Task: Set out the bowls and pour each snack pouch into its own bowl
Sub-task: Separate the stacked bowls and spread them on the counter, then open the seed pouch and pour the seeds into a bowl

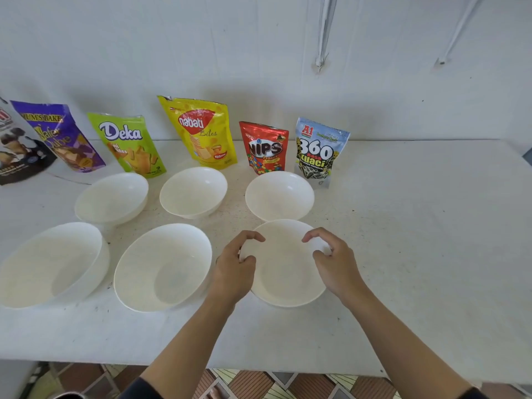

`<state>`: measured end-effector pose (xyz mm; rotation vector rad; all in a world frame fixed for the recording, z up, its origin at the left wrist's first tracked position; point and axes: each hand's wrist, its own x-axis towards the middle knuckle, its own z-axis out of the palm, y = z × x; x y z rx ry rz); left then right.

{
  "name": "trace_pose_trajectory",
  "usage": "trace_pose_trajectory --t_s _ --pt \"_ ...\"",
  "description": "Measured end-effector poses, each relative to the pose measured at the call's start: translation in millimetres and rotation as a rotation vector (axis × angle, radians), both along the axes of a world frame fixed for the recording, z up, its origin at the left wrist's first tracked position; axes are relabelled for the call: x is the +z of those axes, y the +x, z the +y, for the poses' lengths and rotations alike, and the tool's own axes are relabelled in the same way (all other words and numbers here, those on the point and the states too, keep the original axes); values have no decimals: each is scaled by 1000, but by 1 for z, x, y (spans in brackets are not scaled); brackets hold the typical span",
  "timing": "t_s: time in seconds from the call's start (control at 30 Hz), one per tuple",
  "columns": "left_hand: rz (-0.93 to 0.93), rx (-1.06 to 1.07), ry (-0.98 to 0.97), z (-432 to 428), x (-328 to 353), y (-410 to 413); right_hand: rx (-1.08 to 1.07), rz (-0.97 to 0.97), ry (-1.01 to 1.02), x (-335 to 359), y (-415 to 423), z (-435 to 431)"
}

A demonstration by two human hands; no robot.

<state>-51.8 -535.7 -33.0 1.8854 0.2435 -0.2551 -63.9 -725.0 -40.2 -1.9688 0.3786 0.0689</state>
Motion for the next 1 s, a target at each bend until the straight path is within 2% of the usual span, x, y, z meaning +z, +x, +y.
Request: trace_pose_trajectory --t_s 0.4,0.57,0.87,1.0 --pt "-47 -73 40 6 -3 -10 58 19 -2 4 -13 -2" --pt "-136 -173 156 9 2 -7 108 -8 -9 9 -10 -6" --pt "-402 -177 86 -6 62 59 -37 -362 -1 50 33 -24" --pt "-514 -205 119 -31 83 102 -95 -480 -49 70 71 -35"
